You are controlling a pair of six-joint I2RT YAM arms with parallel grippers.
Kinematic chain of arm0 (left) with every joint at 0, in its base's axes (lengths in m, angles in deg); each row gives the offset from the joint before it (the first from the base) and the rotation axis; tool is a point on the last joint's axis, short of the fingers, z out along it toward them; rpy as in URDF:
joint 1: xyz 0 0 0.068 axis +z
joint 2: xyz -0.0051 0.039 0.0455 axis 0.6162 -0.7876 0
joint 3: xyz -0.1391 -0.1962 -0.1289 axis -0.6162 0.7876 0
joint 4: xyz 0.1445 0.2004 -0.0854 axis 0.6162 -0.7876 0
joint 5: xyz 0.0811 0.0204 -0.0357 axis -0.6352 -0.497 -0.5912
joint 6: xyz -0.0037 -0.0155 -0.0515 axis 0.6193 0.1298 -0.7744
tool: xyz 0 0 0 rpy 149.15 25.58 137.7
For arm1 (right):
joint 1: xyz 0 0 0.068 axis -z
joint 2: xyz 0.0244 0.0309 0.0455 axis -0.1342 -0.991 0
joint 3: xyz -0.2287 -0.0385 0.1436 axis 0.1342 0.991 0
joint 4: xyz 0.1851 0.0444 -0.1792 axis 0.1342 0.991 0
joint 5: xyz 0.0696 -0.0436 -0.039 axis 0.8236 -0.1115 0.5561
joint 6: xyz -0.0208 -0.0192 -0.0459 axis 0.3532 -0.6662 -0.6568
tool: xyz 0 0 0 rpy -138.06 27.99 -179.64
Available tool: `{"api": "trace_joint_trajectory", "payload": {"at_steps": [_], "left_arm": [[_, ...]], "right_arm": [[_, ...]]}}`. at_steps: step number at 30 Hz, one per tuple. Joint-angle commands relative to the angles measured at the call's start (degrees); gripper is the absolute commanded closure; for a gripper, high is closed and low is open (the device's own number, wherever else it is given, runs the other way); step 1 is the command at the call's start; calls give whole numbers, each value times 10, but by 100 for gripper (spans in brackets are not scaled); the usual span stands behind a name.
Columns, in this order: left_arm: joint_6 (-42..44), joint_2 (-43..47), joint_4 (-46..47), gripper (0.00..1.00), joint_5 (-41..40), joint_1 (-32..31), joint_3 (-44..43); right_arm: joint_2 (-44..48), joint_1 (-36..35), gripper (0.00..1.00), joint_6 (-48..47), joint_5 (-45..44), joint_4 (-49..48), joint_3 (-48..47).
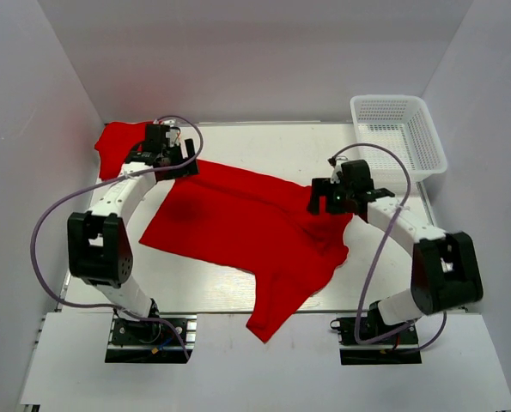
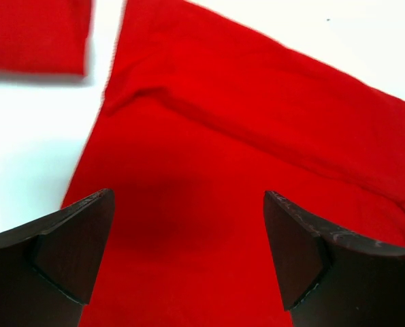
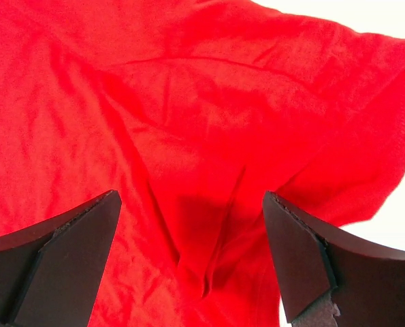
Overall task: Fold and stack the t-shirts
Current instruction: Fold the flattened tshirt in 1/3 of the way
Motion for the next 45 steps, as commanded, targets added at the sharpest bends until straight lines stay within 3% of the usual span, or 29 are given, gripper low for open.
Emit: {"api": "trace_joint_trajectory", "payload": {"at_steps": [1, 8, 13, 22, 28, 31, 37, 45], "left_arm": [[16, -52, 62, 0, 54, -1, -31], [35, -203, 69, 0, 122, -6, -149], [46, -297, 55, 0, 120, -6, -208], [58, -354, 12, 0, 77, -6, -231], [38, -369, -19, 0, 93, -6, -267], [31, -357, -25, 0, 93, -6, -267], [31, -344, -54, 0, 55, -6, -355], [36, -217, -85, 0, 36, -6, -333]], "right_arm": [[-50, 2, 10, 29, -14, -8, -41], [-172, 17, 10, 63, -72, 6, -120], [-246, 34, 10, 72, -76, 12, -167], [-369, 67, 10, 29, -44, 34, -305], [-444, 76, 10, -28, -48, 52, -436], [-455, 76, 10, -68, -14, 66, -481], [-408, 73, 10, -142, 11, 97, -488], [-301, 70, 10, -150, 30, 122, -399]]}}
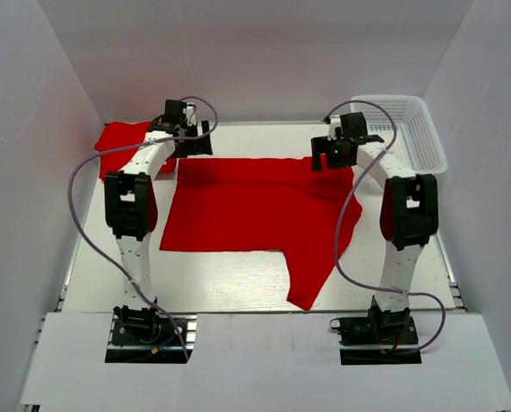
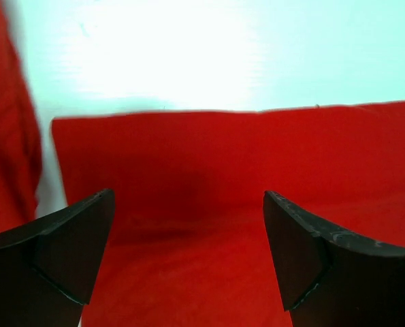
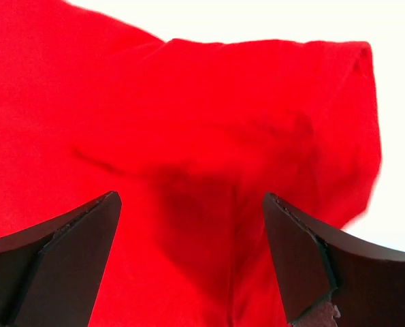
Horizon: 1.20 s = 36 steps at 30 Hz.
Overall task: Fold and stack the t-shirts
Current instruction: Fold the flattened tshirt in 1/3 of the way
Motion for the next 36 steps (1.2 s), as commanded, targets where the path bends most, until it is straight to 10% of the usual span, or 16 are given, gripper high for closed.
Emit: {"api": "trace_joint_trajectory", "payload": {"at_steps": [1, 9, 22, 36], "left_arm": [[-4, 127, -30, 0, -31, -2, 24], [-60, 321, -4, 0, -72, -2, 292], [-72, 355, -23, 0, -65, -2, 338], [-72, 348, -23, 0, -58, -2, 338]], "right_arm": [[63, 0, 10, -10, 15, 14, 39], [49, 3, 10, 6, 26, 6, 53], [-14, 4, 13, 10, 27, -6, 33], [-14, 5, 58, 18, 34, -9, 44]]}}
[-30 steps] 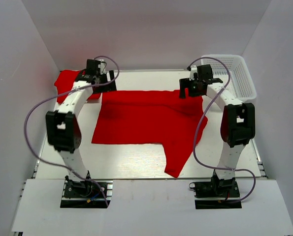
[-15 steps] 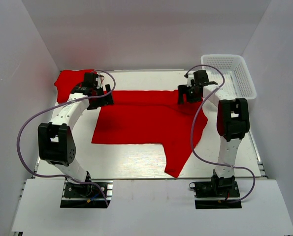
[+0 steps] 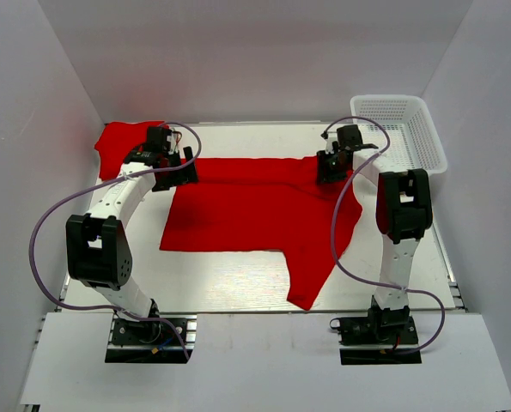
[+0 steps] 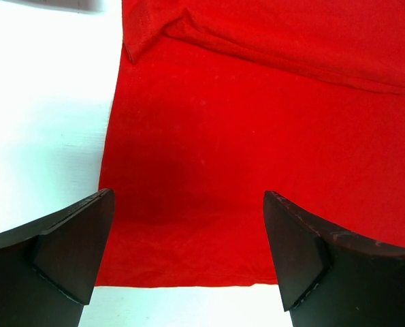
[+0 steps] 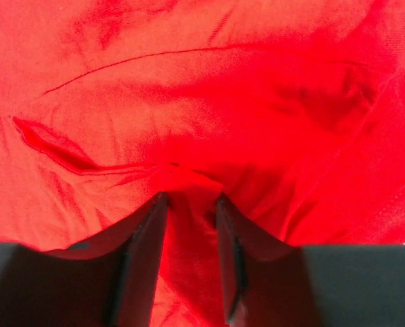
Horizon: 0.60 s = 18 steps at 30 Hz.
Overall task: Fold and stack the t-shirts
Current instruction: Fold the flattened tshirt in 1/3 of the way
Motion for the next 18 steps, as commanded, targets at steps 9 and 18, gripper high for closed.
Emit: {"api": "trace_joint_trajectory", "payload": {"at_steps": [9, 18], "left_arm": [[-3, 16, 18, 0, 11, -2, 0], [-3, 5, 45, 0, 64, -2, 0]], "right_arm": [[46, 1, 64, 8, 2, -4, 17], [76, 0, 91, 13, 0, -18, 48]]}}
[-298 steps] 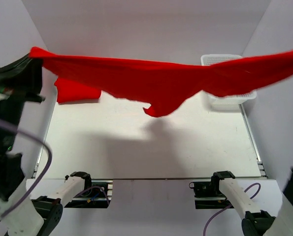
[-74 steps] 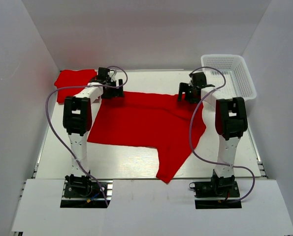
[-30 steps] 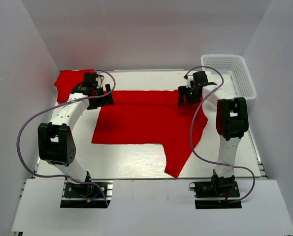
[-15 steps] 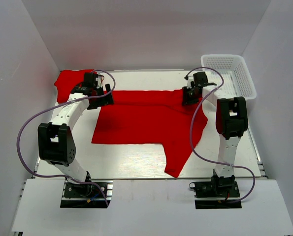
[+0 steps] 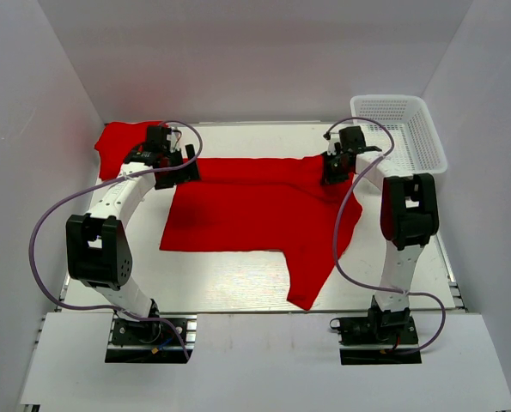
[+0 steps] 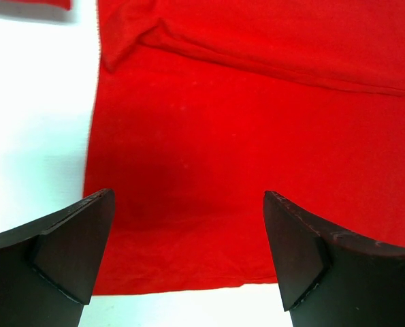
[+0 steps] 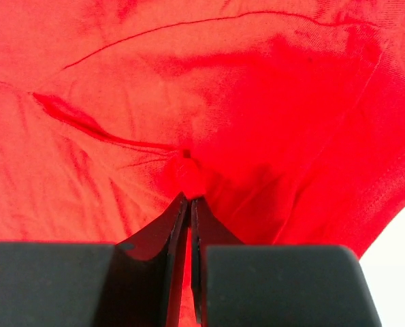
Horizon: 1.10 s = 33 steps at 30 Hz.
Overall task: Fold and stack the t-shirts
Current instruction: Fold the flattened tshirt in 1/3 of the way
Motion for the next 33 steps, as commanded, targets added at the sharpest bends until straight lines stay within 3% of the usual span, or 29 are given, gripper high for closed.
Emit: {"api": "trace_joint_trajectory", "payload": {"at_steps": [1, 5, 22, 23, 31, 32, 33], "left_arm": [[-2, 6, 30, 0, 40, -2, 0], [-2, 6, 37, 0, 40, -2, 6], [-2, 6, 32, 0, 29, -2, 11], [-2, 6, 32, 0, 24, -2, 11], [-2, 6, 32, 0, 19, -2, 17], [-2, 6, 32, 0, 19, -2, 17], [-2, 6, 32, 0, 19, -2, 17]], "right_arm": [[39, -1, 91, 0, 3, -12, 15], [48, -3, 100, 19, 10, -13, 25], [95, -15, 100, 33, 93, -18, 84], [93, -15, 95, 36, 96, -16, 85], [117, -28, 95, 38, 116, -16, 138], [126, -30, 93, 36, 121, -18, 148], [129, -32, 83, 36, 126, -16, 157]]}}
